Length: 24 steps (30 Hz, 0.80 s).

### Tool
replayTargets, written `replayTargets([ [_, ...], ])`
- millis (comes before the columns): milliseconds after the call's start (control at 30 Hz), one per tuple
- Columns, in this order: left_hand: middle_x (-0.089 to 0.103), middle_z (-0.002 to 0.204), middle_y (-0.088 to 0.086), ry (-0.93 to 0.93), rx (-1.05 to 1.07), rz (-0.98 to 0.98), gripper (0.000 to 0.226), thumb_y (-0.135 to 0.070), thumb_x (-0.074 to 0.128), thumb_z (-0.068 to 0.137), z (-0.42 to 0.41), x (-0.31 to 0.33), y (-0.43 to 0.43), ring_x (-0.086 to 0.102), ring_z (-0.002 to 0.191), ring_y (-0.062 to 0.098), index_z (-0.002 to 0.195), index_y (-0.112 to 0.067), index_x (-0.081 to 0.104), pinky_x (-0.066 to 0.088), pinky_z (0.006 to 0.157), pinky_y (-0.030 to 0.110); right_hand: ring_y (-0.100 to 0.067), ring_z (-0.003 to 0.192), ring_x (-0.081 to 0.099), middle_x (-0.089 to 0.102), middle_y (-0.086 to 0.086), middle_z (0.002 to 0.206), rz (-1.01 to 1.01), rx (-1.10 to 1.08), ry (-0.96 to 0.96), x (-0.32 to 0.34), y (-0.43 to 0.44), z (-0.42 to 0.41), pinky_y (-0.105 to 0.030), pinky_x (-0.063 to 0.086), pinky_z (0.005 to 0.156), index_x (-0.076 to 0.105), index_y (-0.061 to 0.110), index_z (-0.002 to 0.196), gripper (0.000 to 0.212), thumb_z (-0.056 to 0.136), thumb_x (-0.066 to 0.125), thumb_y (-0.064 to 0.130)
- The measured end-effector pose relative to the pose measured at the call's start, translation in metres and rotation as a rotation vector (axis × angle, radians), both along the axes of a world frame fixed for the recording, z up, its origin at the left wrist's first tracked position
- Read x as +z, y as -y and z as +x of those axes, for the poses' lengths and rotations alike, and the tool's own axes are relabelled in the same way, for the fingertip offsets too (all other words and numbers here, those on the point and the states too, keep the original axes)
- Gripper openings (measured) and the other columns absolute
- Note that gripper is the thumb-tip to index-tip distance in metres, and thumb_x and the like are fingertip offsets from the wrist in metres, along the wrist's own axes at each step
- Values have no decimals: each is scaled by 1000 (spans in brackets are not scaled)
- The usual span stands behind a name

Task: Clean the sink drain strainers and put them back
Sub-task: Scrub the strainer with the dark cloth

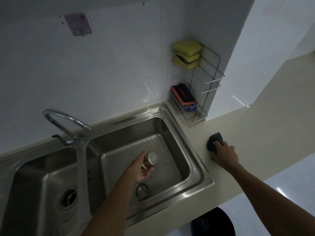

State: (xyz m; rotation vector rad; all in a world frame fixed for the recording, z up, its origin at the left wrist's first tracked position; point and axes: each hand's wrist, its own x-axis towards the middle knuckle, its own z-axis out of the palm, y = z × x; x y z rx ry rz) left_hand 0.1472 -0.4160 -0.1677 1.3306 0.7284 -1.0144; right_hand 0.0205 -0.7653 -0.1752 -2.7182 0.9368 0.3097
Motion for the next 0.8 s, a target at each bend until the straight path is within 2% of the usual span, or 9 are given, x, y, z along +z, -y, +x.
replayTargets([
  [100,71,98,26,-74,65,-53,65,-60,65,90,3,1,-4,65,64,23,115,0,60,53,52,24,-41,105,60,59,-21,124,3,17,162,9,-4,8,-43,53,85,54,11,132,39,96,59,25],
  [167,71,89,23,-93,87,-81,66,-60,62,89,5,5,-5,64,61,20,109,3,62,52,51,23,-35,99,62,62,-16,118,66,99,288,25,-30,20,-40,53,84,54,15,131,37,98,59,30],
  [267,65,84,15,-72,175,-143,58,-57,64,86,5,20,0,60,66,20,100,-1,62,51,57,26,-15,92,58,63,-3,114,281,294,451,52,-99,41,-22,47,82,51,23,129,38,95,63,37],
  [367,68,80,12,-10,228,-293,46,-49,66,80,3,50,4,65,67,21,88,-4,72,56,59,26,-9,91,58,63,-2,111,427,441,549,70,-176,63,-8,41,75,51,20,121,35,95,65,39],
  [433,75,83,16,64,229,-379,45,-45,64,82,3,70,-1,72,75,27,88,-3,78,59,67,32,-11,93,56,59,-5,114,448,490,593,79,-220,76,-16,46,78,51,17,119,33,98,58,41],
  [533,73,92,19,116,292,-436,45,-45,55,95,8,90,-13,66,93,32,109,-4,68,53,85,43,-15,88,55,57,-9,115,350,480,657,93,-251,96,-23,45,71,53,12,119,34,103,48,42],
  [633,72,100,20,100,293,-471,49,-45,58,98,9,101,-22,66,97,30,122,-3,63,54,92,40,-28,94,63,58,-13,111,368,308,639,118,-258,119,-37,54,74,51,9,117,34,105,44,41],
  [700,73,98,20,102,308,-496,51,-46,60,97,10,102,-29,71,91,29,121,-1,64,59,87,39,-31,96,64,59,-16,110,388,226,624,128,-268,126,-39,54,73,49,10,119,36,105,42,42],
  [800,76,86,15,131,339,-504,49,-54,57,94,25,109,-45,74,81,29,105,-8,70,61,64,38,-32,88,65,58,-15,111,326,456,667,129,-298,112,-40,54,68,51,9,122,39,105,42,43],
])
